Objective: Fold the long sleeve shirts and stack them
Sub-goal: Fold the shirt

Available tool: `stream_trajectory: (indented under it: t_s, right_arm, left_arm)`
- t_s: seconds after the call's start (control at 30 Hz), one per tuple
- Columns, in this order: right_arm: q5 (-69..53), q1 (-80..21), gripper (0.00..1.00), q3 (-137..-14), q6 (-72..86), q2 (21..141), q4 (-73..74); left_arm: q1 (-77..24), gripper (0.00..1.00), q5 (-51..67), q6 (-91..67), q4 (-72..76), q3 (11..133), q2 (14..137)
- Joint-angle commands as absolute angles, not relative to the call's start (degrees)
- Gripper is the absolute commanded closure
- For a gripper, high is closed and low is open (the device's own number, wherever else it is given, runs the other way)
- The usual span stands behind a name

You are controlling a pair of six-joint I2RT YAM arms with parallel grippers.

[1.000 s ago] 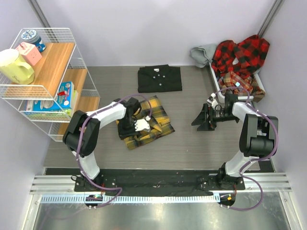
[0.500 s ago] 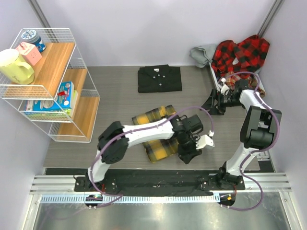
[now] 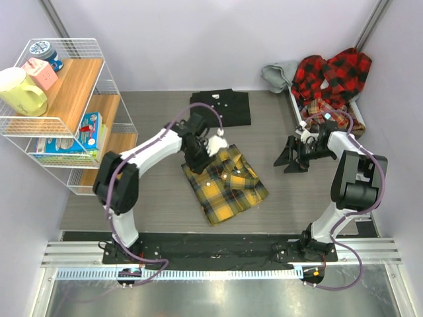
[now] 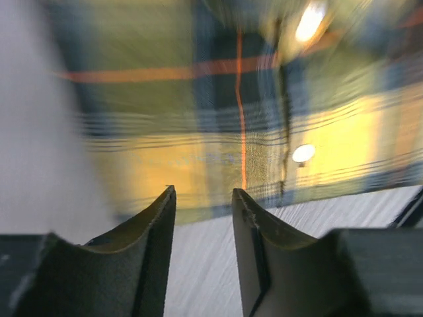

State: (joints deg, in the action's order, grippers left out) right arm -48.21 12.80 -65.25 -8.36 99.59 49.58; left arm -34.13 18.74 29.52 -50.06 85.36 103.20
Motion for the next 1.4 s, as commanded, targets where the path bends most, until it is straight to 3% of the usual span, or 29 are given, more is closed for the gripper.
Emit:
stream_trajectory:
  t_s: [0.0, 0.13, 0.3, 0.37, 0.4, 0.57, 0.73, 0.9, 1.03, 1.07, 1.13, 1.17, 1.2, 1.27, 1.37]
  right_arm:
    - [-49.1, 12.1, 0.23, -63.6, -9.6, 96.2, 51.7]
    - [-47.8, 12.0, 0.23, -64.9, -10.5, 97.5, 52.1]
    - [-45.0, 10.4, 0.25, -69.5, -11.5, 101.1, 53.3]
    - [-42.8, 9.9, 0.25, -71.7, -13.5, 102.5, 54.1]
    - [-42.2, 9.9, 0.26, -72.3, -14.5, 102.8, 54.7]
    - [-37.5, 9.9, 0.33, -75.7, -22.0, 102.4, 58.1]
    - [-37.7, 9.8, 0.37, -73.0, -25.6, 100.0, 59.8]
    - [-36.7, 5.7, 0.32, -70.1, -26.4, 101.5, 58.8]
    - [-33.1, 2.6, 0.48, -70.7, -26.3, 104.7, 54.2]
    - [-32.9, 2.0, 0.59, -71.3, -26.9, 105.9, 53.9]
    - [-32.6, 0.4, 0.7, -74.3, -27.3, 108.4, 53.8]
    - [-32.3, 0.1, 0.85, -75.6, -27.5, 110.8, 53.3]
    - [-31.6, 0.0, 0.91, -78.1, -27.6, 112.0, 52.8]
    - [-31.1, -2.0, 0.98, -81.0, -27.2, 114.9, 51.2]
    - [-29.9, -4.2, 0.98, -87.5, -26.5, 117.2, 50.2]
  left_arm:
    - [-35.5, 0.63, 12.6, 32.3, -48.1, 79.3, 106.8]
    - [-39.4, 0.67, 20.0, 23.8, -49.0, 76.2, 110.2]
    - [-50.0, 0.7, 32.7, 1.1, -46.5, 78.6, 112.3]
    - [-50.0, 0.65, 36.7, -4.2, -43.2, 78.7, 108.1]
    - [-49.2, 0.57, 37.0, -5.8, -41.5, 78.1, 105.7]
    - [-41.7, 0.36, 36.8, -8.0, -31.9, 71.6, 89.4]
    - [-36.4, 0.32, 31.9, 1.9, -36.8, 77.3, 93.0]
    - [-31.1, 0.3, 36.2, -3.7, -36.8, 80.0, 100.4]
    - [-27.1, 0.29, 40.3, -9.2, -30.4, 75.0, 98.3]
    - [-26.3, 0.27, 40.4, -10.7, -29.5, 73.2, 97.6]
    - [-24.4, 0.25, 40.6, -11.3, -27.7, 71.5, 96.1]
    - [-24.1, 0.25, 40.0, -11.4, -27.3, 69.9, 94.5]
    - [-23.6, 0.24, 39.7, -11.1, -27.0, 69.1, 93.6]
    - [-23.6, 0.22, 38.7, -10.5, -25.8, 66.4, 90.6]
    - [-23.5, 0.16, 36.9, -8.9, -24.7, 63.7, 86.8]
